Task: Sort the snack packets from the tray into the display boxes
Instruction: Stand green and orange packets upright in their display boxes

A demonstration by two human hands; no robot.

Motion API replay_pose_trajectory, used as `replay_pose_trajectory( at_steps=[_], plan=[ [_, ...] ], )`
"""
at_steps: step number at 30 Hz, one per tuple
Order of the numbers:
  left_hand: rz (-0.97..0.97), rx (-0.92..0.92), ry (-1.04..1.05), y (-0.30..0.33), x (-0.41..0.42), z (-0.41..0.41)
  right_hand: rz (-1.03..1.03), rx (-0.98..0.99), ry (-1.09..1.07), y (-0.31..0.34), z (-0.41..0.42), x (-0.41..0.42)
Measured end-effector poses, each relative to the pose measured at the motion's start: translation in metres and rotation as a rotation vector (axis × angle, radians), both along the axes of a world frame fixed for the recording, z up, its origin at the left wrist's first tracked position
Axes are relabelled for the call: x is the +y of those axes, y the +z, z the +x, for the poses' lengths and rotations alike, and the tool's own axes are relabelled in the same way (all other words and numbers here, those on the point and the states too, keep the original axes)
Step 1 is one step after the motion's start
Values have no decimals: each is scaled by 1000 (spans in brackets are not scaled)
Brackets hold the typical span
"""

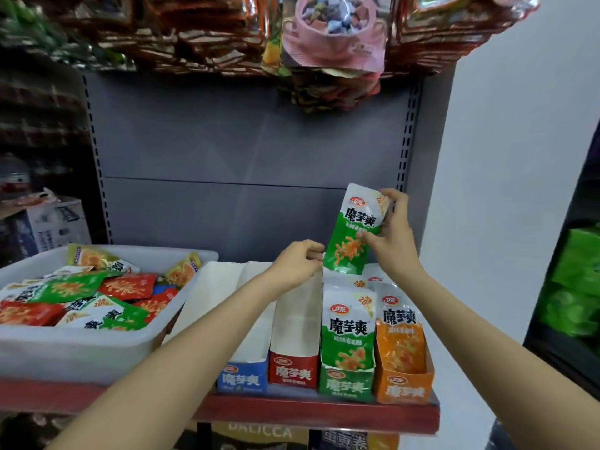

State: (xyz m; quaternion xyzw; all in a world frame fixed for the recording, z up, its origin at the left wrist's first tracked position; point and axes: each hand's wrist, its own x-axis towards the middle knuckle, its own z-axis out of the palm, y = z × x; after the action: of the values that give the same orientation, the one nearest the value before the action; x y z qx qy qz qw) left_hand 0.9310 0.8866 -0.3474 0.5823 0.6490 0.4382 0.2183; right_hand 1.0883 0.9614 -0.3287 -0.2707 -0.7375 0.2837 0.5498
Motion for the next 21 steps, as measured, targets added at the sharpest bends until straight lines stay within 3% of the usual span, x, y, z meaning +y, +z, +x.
replay_pose_trajectory(
  at_steps=[5,13,21],
  plan=[
    [-24,-114,-1,-3,-1,1,-36,-230,19,-9,8,2],
    [-17,-228,-17,-3,1,4,67,-248,-129,6,23,1],
    [-11,-234,-29,-3,-2,10,199,-635,-224,-3,12,-7]
  ],
)
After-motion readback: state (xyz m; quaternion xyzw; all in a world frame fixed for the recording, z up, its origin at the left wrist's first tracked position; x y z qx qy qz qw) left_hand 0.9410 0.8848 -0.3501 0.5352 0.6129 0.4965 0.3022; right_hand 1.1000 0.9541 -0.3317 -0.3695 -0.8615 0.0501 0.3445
